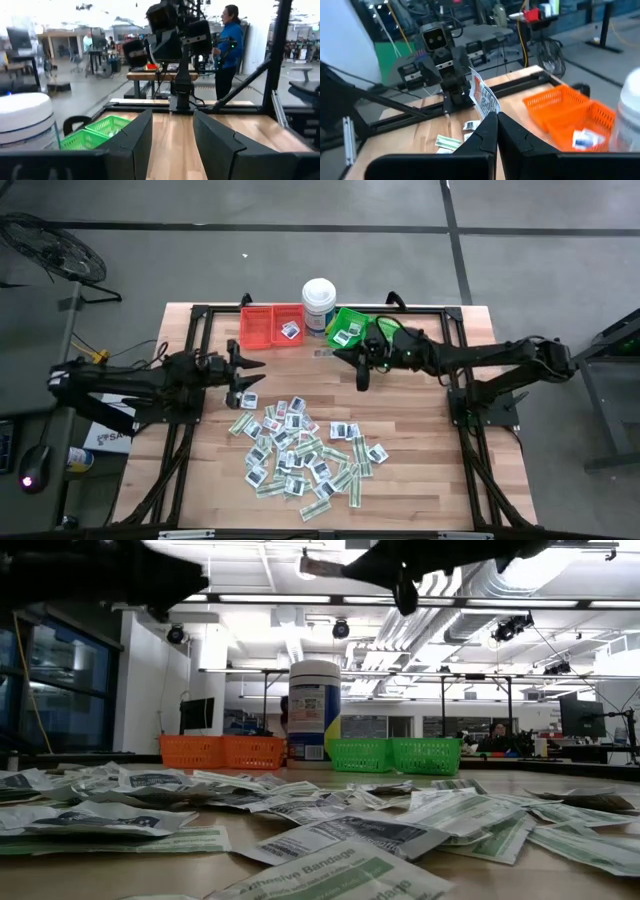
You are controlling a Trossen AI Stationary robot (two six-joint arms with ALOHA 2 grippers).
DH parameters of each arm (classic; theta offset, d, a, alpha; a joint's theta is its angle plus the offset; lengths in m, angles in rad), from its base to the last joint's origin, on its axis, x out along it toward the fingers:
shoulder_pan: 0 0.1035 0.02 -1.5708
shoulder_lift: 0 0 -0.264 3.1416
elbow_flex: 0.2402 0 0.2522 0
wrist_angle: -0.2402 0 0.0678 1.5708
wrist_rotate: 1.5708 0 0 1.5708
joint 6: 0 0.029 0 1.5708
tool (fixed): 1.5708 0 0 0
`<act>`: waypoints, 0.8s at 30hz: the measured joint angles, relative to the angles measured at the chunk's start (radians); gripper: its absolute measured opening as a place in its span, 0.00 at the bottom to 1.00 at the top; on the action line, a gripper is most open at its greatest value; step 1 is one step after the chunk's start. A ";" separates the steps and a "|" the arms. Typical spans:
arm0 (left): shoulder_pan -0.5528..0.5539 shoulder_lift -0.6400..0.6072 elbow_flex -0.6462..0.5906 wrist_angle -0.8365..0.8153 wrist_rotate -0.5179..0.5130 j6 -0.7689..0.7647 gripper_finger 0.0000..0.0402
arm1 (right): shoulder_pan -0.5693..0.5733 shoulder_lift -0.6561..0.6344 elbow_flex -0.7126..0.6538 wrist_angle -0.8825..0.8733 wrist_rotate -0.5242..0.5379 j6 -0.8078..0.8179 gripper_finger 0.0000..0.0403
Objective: Pick & Place First Aid Supplies
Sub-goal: Put the orange ointment pack into the left orange bin
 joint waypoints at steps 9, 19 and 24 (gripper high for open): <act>0.000 0.398 0.312 0.004 -0.039 -0.063 0.35 | -0.018 0.001 0.118 -0.163 -0.036 -0.144 0.00; 0.000 0.594 0.508 -0.054 -0.062 -0.031 0.35 | -0.016 0.001 0.125 -0.194 -0.041 -0.168 0.00; 0.000 0.621 0.521 -0.048 -0.101 -0.043 0.35 | -0.016 0.001 0.124 -0.206 -0.075 -0.169 0.00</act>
